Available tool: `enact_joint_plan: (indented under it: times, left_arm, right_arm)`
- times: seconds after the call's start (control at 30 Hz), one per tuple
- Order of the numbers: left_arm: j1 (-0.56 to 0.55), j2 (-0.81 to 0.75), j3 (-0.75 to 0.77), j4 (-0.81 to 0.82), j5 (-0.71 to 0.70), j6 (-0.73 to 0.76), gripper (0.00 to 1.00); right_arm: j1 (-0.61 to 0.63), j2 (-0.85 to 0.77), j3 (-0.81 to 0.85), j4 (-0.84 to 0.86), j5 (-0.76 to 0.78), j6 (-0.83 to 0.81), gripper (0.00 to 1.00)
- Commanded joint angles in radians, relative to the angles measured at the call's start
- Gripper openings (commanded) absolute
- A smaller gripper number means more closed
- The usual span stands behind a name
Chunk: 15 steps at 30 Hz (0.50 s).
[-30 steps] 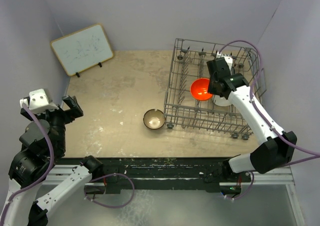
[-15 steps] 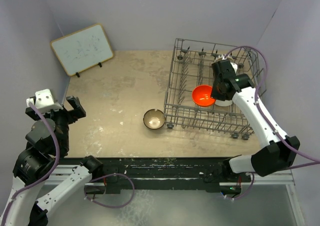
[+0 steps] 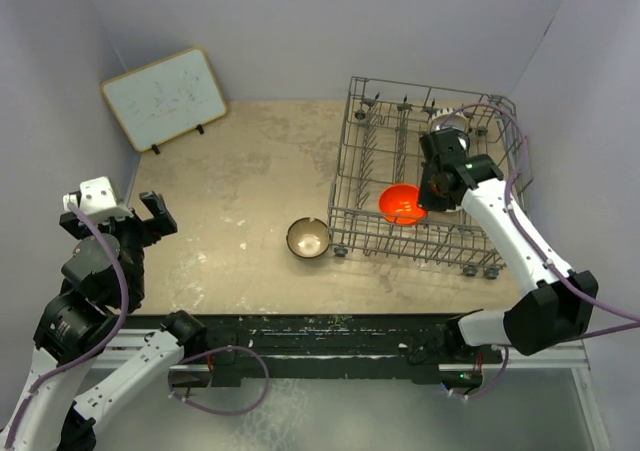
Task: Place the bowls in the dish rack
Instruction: Adjust the dish rack at the center of the board.
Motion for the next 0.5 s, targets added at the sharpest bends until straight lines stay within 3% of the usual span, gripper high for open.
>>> enact_joint_plan:
  times: [0.0,0.17,0.47]
  left_arm:
    - [-0.003,0.006,-0.006,0.028,0.009,-0.019,0.99]
    - [-0.003,0.022,-0.010,0.035,0.007,-0.011,0.99]
    - [-0.003,0.023,-0.005,0.036,0.000,-0.005,0.99]
  right_arm:
    - [0.058,0.018,-0.055,0.054,-0.068,-0.015,0.00]
    - [0.225,0.113,-0.049,0.071,-0.017,-0.010,0.00]
    - [0.234,0.192,-0.048,0.158,-0.051,-0.022,0.00]
